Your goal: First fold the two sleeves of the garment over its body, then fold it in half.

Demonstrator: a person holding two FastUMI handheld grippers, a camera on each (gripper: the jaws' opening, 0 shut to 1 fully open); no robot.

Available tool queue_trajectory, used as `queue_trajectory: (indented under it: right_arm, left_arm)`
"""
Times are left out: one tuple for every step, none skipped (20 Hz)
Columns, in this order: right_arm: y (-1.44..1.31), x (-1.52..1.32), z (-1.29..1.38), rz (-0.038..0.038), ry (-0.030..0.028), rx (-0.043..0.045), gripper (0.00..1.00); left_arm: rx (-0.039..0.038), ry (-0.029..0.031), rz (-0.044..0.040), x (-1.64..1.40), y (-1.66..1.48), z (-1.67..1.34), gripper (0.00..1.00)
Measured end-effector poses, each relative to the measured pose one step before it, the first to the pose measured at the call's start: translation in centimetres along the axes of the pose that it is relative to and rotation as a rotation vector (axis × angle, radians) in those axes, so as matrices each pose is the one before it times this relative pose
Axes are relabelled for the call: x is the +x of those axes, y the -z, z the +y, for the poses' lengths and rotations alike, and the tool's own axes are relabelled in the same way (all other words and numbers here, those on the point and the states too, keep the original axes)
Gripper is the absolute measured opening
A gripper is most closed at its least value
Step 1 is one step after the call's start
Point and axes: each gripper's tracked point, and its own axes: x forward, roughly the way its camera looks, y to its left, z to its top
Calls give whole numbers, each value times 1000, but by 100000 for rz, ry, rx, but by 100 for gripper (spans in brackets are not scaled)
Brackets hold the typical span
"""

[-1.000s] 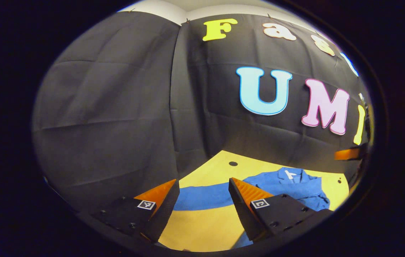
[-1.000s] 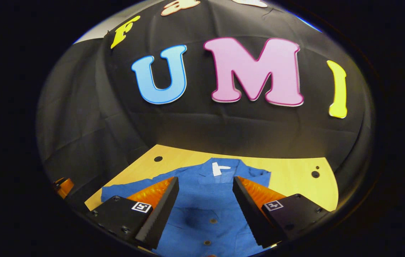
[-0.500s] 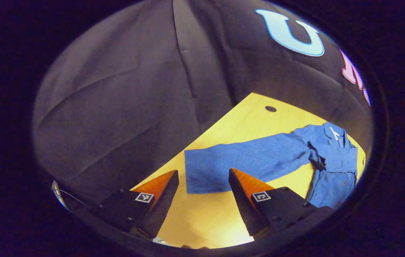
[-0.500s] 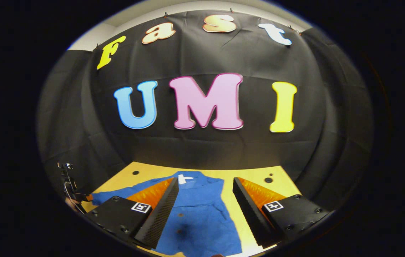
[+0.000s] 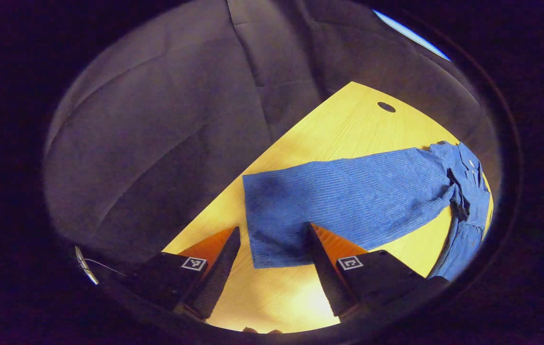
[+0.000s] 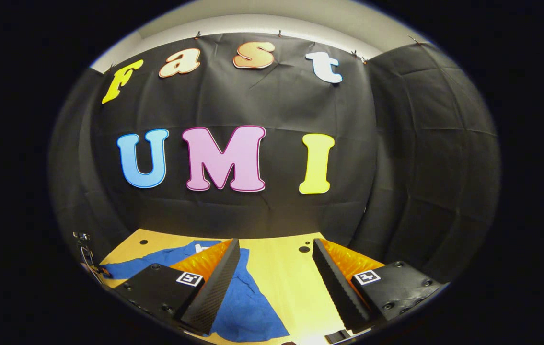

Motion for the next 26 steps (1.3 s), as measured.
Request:
queue_trajectory:
  right_arm:
    - [-166, -215, 342, -621, -240, -1250, 98]
    - [-152, -51, 443, -502, -713, -847, 98]
    - [-104, -25, 493, -96, -785, -186, 98]
    - [62, -77, 423, 215, -900, 3, 98]
    - [212, -6, 286, 513, -1204, -296, 98]
    - [243, 22, 118, 574, -330, -259, 98]
    - [9, -1, 330, 116, -501, 281, 97]
    - [113, 15, 228, 43, -389, 378, 96]
    - [197, -36, 31, 389, -189, 55, 96]
    - [188, 11, -76, 459, -87, -356, 96]
    - [20, -53, -181, 267, 218, -333, 96]
    - [-55, -73, -271, -36, 417, -202, 96]
    - [-22, 85, -161, 37, 195, 77, 96]
    - [-107, -203, -265, -81, 83, -11, 96]
    - [17, -75, -412, 78, 437, -328, 96]
    - [66, 83, -368, 141, 564, -415, 96]
    - [93, 100, -363, 13, 613, -306, 96]
    - [19, -90, -295, 82, 518, -140, 96]
    - [234, 53, -175, 295, 201, -269, 96]
    - [250, 31, -247, 403, 181, -457, 96]
    - [207, 82, -284, 501, 91, -590, 96]
    - [96, 165, -239, 74, -245, -408, 96]
    - [52, 166, -138, -98, -377, -509, 96]
    - [173, 313, -137, 98, -505, -420, 96]
    - [135, 218, -162, 122, -589, -119, 96]
    - [190, 364, 21, -84, -896, -418, 96]
  left_arm:
    - [43, 397, 499, -298, -6, -107, 81]
    - [358, 1631, 1520, 69, 260, -183, 82]
    - [1174, 814, 423, 13, -143, 46, 81]
    - [1510, 949, 1215, 482, -180, 45, 77]
    - [1957, 354, 531, -71, -418, -252, 71]
    - [1607, 74, 688, 429, 48, -450, 76]
    - [-379, 1504, 2200, -82, 141, -663, 76]
    - [44, 631, 1055, 234, -55, -230, 61]
    - [-473, 262, 395, 133, 35, 24, 60]
    - [-1464, 184, -349, -13, -37, 152, 62]
    - [-2879, 853, 237, -243, -93, -117, 63]
    - [-1135, -83, -192, -4, 301, 23, 57]
    - [460, -10, 93, -116, -51, -642, 50]
    - [828, 354, -13, 506, 140, -596, 31]
    - [1120, -290, 155, -349, -54, -231, 20]
    - [1931, -54, 134, -217, 74, 26, 8]
    - [1433, 1204, -473, -134, 88, -239, 8]
    - [1423, 696, -349, -97, -2, -150, 1]
    - [392, 1015, -66, -90, 43, -121, 1]
    - [-1024, 824, -255, -11, 38, -279, 1]
    - [-2070, 508, -251, -263, 59, -260, 1]
    - [-1695, -39, -1420, -402, -84, -199, 1]
    - [-1196, 791, -2468, -612, -516, -418, 1]
    - [-263, 1955, -1842, -832, -320, -946, 0]
    - [1135, 2070, -2043, -866, -550, -1299, 0]
    - [1623, 2540, -3058, -659, -777, -1554, 1]
